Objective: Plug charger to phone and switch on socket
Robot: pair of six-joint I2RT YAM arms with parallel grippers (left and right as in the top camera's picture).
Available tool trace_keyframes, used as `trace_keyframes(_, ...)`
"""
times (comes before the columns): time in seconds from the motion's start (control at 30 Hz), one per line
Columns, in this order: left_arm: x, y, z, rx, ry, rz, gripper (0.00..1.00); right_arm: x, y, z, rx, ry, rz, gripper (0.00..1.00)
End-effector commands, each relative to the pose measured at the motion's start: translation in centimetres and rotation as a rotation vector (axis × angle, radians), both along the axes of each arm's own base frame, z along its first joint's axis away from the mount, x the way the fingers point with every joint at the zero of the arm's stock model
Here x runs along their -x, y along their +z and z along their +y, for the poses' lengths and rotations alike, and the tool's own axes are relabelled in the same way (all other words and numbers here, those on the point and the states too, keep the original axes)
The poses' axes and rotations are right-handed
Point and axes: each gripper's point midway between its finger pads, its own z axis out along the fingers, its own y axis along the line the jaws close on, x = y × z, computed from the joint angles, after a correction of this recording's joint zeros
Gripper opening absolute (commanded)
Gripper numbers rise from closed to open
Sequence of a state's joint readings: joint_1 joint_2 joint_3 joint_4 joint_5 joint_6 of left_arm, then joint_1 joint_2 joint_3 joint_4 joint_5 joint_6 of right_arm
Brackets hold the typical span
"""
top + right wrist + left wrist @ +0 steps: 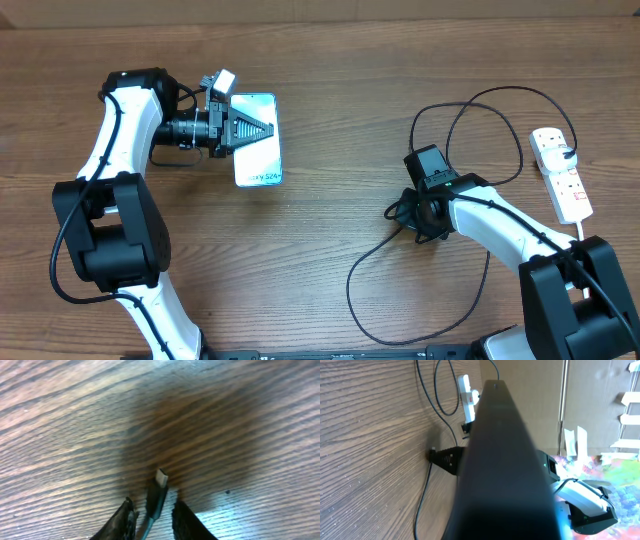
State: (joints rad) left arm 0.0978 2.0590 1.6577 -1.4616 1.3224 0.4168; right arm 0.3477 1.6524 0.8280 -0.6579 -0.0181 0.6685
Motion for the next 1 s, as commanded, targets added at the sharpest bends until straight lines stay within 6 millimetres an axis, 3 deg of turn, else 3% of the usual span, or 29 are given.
trace_keyframes(0.0, 0.1, 1.7, -0.4, 0.026, 0.003, -0.023, 0.04, 5.6, -4.2, -1.4, 0.044, 0.002, 0.210, 0.20)
trace_keyframes(0.13, 0.1, 1.7, -0.4, 0.026, 0.002, -0.022, 0.04, 5.2, -4.2, -1.2, 0.040, 0.025, 0.191, 0.17)
trace_keyframes(0.33, 0.1, 1.7, -0.5, 0.026, 0.002, -0.022, 0.04, 5.1, -4.2, -1.2, 0.038, 0.028, 0.185, 0.04)
trace_keyframes(0.67, 0.3, 1.5, -0.6, 0.015, -0.006, -0.022, 0.04, 4.1, -4.2, -0.8, 0.026, 0.076, 0.142, 0.04)
trace_keyframes(0.87, 1.4, -1.5, -0.5, -0.165, -0.038, 0.114, 0.04, 3.7, -4.1, -0.7, 0.023, 0.084, 0.128, 0.04)
trace_keyframes(0.97, 1.3, -0.6, -1.1, -0.109, -0.041, 0.089, 0.04, 3.2, -4.0, -0.5, 0.019, 0.108, 0.113, 0.04)
